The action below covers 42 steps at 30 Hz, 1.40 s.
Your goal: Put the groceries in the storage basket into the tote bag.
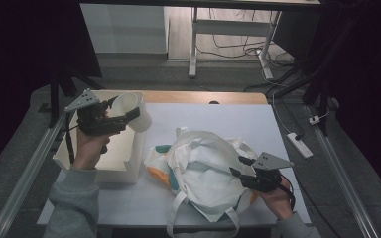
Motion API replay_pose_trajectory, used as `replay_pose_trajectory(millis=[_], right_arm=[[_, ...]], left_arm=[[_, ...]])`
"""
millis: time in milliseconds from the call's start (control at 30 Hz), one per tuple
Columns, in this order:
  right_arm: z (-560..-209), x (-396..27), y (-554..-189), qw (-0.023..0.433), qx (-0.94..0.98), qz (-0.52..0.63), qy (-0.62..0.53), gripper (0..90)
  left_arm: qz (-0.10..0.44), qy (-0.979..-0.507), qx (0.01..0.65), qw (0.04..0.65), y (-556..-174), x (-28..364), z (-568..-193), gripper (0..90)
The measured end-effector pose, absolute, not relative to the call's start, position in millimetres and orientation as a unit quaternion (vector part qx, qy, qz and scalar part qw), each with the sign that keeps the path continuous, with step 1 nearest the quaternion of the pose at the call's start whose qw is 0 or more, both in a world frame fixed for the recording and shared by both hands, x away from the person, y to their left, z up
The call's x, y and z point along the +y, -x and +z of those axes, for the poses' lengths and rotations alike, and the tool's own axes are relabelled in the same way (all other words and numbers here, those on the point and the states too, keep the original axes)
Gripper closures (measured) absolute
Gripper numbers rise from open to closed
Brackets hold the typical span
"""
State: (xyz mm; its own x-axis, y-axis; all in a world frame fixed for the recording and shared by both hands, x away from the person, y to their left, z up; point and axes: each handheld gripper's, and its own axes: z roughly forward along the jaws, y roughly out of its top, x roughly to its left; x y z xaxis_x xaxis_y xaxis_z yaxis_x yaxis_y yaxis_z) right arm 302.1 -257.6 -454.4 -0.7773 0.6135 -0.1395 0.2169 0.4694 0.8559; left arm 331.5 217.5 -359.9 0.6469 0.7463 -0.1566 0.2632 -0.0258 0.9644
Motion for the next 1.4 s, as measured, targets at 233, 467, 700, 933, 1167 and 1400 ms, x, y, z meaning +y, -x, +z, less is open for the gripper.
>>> replay_pose_trajectory(millis=[233,467,700,933,1167,1400], right_arm=[[-455.0,-257.8,-301.9,0.22,0.829,0.449,-0.251,48.0],[-455.2,-256.8,-301.9,0.217,0.83,0.449,-0.25,47.3],[-454.3,-255.7,-302.2,0.216,0.829,0.452,-0.249,46.8],[-454.3,-254.0,-302.0,0.213,0.829,0.453,-0.248,46.3],[-453.7,-252.1,-302.3,0.213,0.829,0.454,-0.249,45.6],[-449.3,-246.4,-301.4,0.218,0.826,0.458,-0.245,42.1]], left_arm=[[0.183,-0.708,0.345,0.588,-332.2,198.1,-360.9,20.1],[0.173,-0.725,0.328,0.58,-331.5,180.3,-362.7,20.1],[0.155,-0.741,0.31,0.576,-331.0,162.1,-365.2,20.1],[0.143,-0.757,0.297,0.565,-331.1,145.2,-369.6,20.0],[0.136,-0.772,0.28,0.554,-329.0,128.7,-372.3,20.0],[0.125,-0.781,0.273,0.547,-330.0,112.9,-376.4,20.0]])
